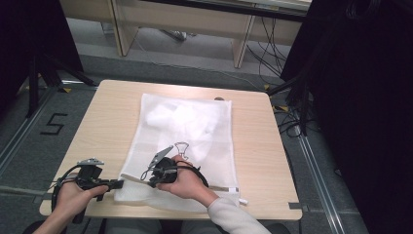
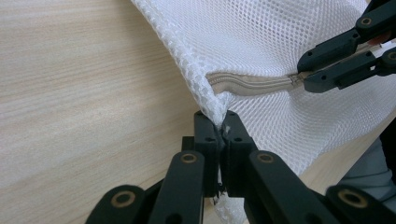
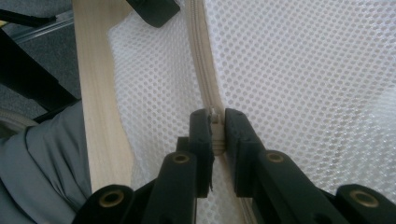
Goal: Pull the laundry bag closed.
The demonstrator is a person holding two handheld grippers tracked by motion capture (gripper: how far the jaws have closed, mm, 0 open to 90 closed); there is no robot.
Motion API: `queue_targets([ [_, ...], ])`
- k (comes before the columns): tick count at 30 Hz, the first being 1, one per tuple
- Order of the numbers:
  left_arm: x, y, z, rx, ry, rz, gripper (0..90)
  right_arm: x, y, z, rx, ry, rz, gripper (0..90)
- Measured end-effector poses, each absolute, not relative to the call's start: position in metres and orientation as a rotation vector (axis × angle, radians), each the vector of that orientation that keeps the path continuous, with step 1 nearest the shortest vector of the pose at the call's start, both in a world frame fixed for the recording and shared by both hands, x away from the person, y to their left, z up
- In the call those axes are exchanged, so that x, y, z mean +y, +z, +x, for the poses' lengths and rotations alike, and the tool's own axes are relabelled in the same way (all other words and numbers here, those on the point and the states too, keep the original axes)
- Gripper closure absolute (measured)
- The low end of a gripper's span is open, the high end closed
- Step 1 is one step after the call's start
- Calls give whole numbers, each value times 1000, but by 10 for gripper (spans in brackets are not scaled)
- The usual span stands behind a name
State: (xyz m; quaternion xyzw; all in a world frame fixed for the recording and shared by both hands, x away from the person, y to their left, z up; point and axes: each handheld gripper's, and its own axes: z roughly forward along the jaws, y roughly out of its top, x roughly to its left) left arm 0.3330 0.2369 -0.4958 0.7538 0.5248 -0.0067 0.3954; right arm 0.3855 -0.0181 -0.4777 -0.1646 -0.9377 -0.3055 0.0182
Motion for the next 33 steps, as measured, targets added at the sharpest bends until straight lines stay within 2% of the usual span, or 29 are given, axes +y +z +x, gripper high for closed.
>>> queue_targets([
  [14,237,-496,333,1328,-13,1907,863,-26,-476,387,-2902,-951,-522,825],
  [16,240,-495,333,1309,-17,1949,863,-27,-476,387,-2918,-942,-517,825],
  [28,240,-495,333,1316,-9,1943,863,-35,-475,388,-2911,-940,-518,826],
  [29,238,-496,333,1336,-10,1904,863,-35,-475,388,-2911,-940,-518,826],
  [33,240,-495,333,1317,-11,1941,863,-37,-474,387,-2914,-925,-531,826],
])
